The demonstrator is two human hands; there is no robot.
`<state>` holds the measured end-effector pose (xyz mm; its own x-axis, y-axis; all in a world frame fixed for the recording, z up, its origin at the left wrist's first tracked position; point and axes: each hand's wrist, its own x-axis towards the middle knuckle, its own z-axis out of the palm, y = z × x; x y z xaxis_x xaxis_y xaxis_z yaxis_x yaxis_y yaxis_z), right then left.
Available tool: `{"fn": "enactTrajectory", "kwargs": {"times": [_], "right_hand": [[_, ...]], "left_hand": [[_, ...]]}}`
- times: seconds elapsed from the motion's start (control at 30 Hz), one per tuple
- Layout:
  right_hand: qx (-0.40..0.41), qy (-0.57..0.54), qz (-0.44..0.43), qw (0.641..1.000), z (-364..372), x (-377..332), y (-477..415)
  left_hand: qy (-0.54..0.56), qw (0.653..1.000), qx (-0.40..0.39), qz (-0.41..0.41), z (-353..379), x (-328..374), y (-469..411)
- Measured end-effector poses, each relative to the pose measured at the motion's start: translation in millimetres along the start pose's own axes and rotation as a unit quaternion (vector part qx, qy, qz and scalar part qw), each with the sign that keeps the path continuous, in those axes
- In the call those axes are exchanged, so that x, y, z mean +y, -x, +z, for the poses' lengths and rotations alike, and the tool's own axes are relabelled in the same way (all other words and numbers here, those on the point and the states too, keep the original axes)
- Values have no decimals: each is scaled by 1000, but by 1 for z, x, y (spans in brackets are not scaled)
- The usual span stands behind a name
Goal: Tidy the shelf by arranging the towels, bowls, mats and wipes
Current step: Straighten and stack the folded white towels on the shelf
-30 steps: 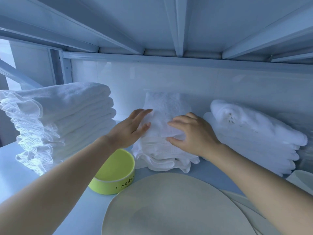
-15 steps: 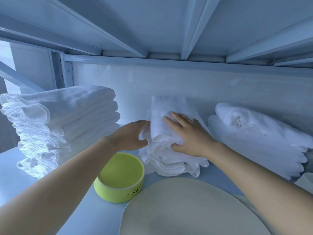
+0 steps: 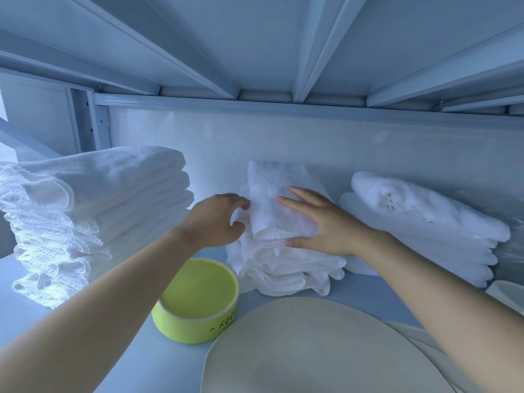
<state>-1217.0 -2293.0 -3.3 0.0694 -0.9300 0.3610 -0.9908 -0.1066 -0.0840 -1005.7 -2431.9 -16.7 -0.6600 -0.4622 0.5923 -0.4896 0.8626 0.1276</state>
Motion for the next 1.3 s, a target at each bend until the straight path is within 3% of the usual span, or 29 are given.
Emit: {"fn": "enactTrajectory", "kwargs": {"times": [0.1,0.23,0.47,0.6,0.87,1.07,1.3], "right_hand": [[-3,-27,27,999,-2,2,3],[-31,-2,35,999,-2,3,7],[37,-85,63,994,-20,12,5],[88,-98,54,990,-22,9,6],[44,-88,46,994,-12,12,-1],[-16,-54,59,997,-1,17,1],[99,-63,27,993,-4,22,-1]], "left_hand": [[57,998,20,5,1,0,-2],[109,993,-36,18,5,12,-8],[119,991,55,28,-2,27,-31],[91,994,25,50,2,24,-36],[115,991,-52,36,2,6,-24],[116,990,-64,43,8,1,-19],[123,991,-46,28,11,6,-17]]}}
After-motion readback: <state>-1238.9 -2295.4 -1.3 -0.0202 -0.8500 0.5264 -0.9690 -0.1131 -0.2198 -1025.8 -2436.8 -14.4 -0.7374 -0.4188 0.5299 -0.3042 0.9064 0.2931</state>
